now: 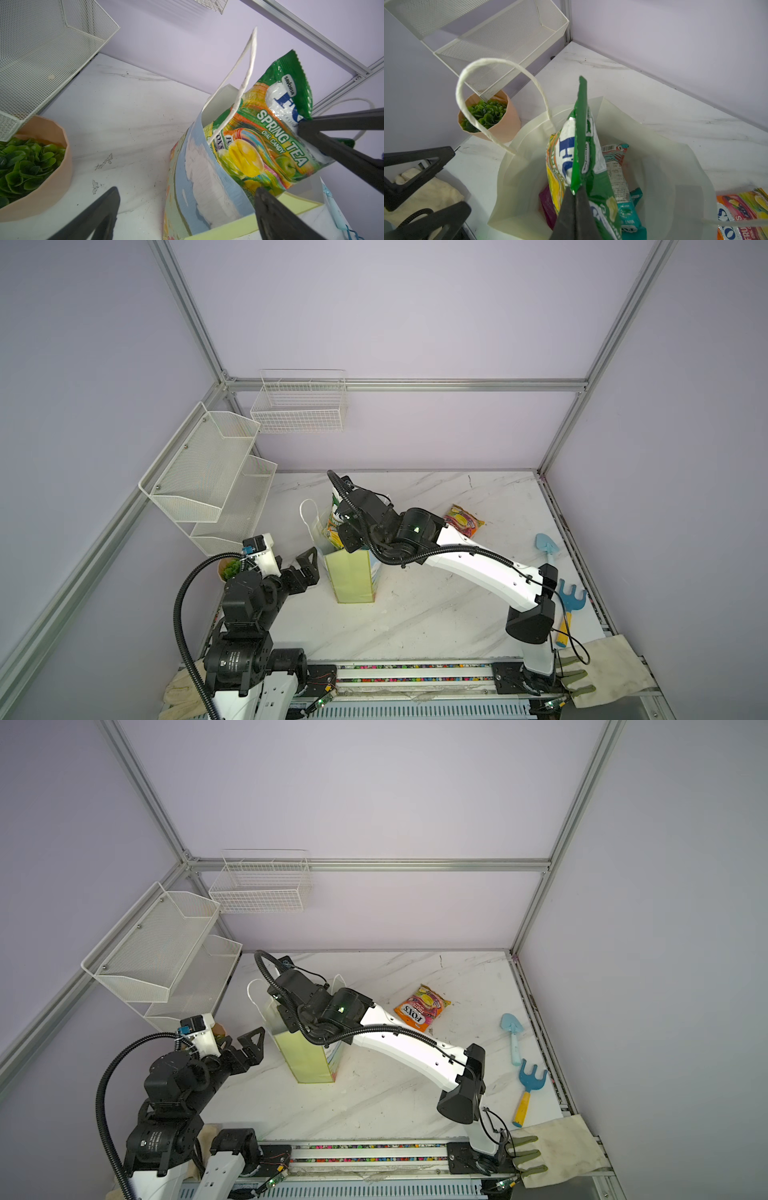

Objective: Place the snacks into the paper bag
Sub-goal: Place the snack in the paper bag.

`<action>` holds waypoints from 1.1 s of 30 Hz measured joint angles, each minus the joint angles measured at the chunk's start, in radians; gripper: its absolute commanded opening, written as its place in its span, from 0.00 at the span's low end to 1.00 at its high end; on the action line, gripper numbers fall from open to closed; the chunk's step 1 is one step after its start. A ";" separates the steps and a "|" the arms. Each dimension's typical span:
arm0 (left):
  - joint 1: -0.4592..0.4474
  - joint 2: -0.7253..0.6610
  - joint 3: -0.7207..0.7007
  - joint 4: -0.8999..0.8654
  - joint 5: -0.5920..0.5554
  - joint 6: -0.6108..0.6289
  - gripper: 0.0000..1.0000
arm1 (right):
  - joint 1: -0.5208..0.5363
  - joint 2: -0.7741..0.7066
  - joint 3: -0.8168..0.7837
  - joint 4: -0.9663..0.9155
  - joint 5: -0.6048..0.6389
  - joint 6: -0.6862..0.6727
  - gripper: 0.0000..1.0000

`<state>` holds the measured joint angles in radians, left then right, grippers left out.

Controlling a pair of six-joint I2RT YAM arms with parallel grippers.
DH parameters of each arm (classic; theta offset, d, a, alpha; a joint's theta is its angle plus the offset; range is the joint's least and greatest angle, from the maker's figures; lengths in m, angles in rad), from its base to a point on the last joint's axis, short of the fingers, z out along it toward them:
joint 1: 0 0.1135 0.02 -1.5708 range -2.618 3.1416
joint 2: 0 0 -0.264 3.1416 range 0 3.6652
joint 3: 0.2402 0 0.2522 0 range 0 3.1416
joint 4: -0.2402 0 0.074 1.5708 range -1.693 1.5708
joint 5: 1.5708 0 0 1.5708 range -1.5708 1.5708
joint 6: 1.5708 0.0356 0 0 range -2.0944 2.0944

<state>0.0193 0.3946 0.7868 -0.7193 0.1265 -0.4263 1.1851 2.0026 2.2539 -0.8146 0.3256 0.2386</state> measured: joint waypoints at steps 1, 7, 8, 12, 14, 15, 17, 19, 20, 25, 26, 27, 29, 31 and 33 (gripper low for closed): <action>0.000 0.000 0.000 0.000 0.000 0.000 1.00 | 0.000 0.010 0.007 -0.004 0.000 0.001 0.00; 0.000 0.000 0.000 0.000 0.000 0.000 1.00 | 0.000 0.054 0.044 -0.043 0.002 0.014 0.00; 0.000 0.000 0.000 0.000 0.000 0.000 1.00 | 0.000 0.058 0.049 -0.048 0.004 0.018 0.00; 0.000 0.000 0.000 0.000 0.000 0.000 1.00 | 0.000 0.065 0.059 -0.059 0.011 0.025 0.00; 0.000 0.000 0.000 0.000 0.000 0.000 1.00 | 0.000 0.066 0.059 -0.063 0.011 0.029 0.00; 0.000 0.000 0.000 0.000 0.000 0.000 1.00 | 0.000 0.066 0.059 -0.065 0.011 0.031 0.00; 0.000 0.000 0.000 0.000 0.000 0.000 1.00 | 0.000 0.069 0.059 -0.071 0.012 0.037 0.00; 0.000 0.000 0.000 0.000 0.000 0.000 1.00 | 0.000 0.073 0.059 -0.076 0.012 0.041 0.00; 0.000 0.000 0.000 0.000 0.000 0.000 1.00 | 0.000 0.076 0.060 -0.079 0.012 0.042 0.00; 0.000 0.000 0.000 0.000 0.000 0.000 1.00 | -0.002 0.085 0.060 -0.095 0.011 0.047 0.04; 0.000 0.000 0.000 0.000 0.000 0.000 1.00 | -0.002 0.085 0.060 -0.097 0.011 0.048 0.05; 0.000 0.000 0.000 0.000 0.000 0.000 1.00 | -0.002 0.085 0.060 -0.099 0.011 0.049 0.07; 0.000 0.000 0.000 0.000 0.000 0.000 1.00 | -0.003 0.085 0.060 -0.099 0.012 0.052 0.09; 0.000 0.000 0.000 0.000 0.000 0.000 1.00 | -0.006 0.085 0.059 -0.099 0.013 0.057 0.18; 0.000 0.000 0.000 0.000 0.000 0.000 1.00 | -0.006 0.085 0.060 -0.097 0.014 0.062 0.25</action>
<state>0.0193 0.3946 0.7868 -0.7193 0.1265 -0.4263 1.1790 2.0880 2.3142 -0.9115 0.3397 0.3004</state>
